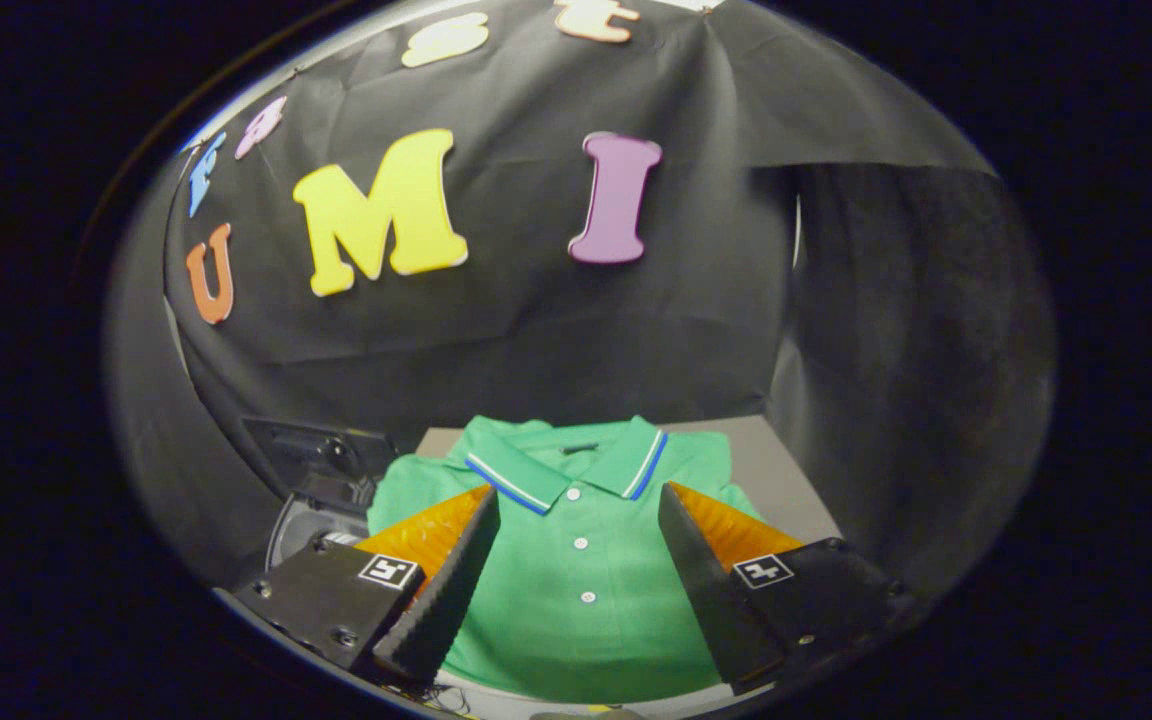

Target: Put the clothes into the washing machine and then close the washing machine lid.

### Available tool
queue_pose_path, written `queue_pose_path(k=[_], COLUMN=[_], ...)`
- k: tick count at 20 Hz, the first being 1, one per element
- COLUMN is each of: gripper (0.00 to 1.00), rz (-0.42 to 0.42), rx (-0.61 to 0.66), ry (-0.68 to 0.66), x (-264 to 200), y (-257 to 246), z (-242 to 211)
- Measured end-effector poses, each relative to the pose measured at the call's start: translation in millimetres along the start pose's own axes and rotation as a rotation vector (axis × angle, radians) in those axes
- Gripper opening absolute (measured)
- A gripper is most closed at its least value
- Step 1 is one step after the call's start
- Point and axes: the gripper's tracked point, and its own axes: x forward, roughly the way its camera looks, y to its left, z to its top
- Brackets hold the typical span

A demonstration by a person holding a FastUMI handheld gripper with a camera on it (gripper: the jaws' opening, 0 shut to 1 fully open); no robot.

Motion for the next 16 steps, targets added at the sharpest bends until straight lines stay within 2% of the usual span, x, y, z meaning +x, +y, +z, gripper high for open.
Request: queue_pose_path(k=[2, 5, 8, 16], gripper=[1.00, 0.99, 1.00, 0.99], rz=[0.006, -0.029, -0.069, -0.100], rx=[0.018, 0.023, -0.083, -0.047], ry=[0.088, 0.172, 0.180, 0.191], x=[15, 30, 27, 25], y=[5, 4, 2, 0], z=[-19, -41, -45, -46])
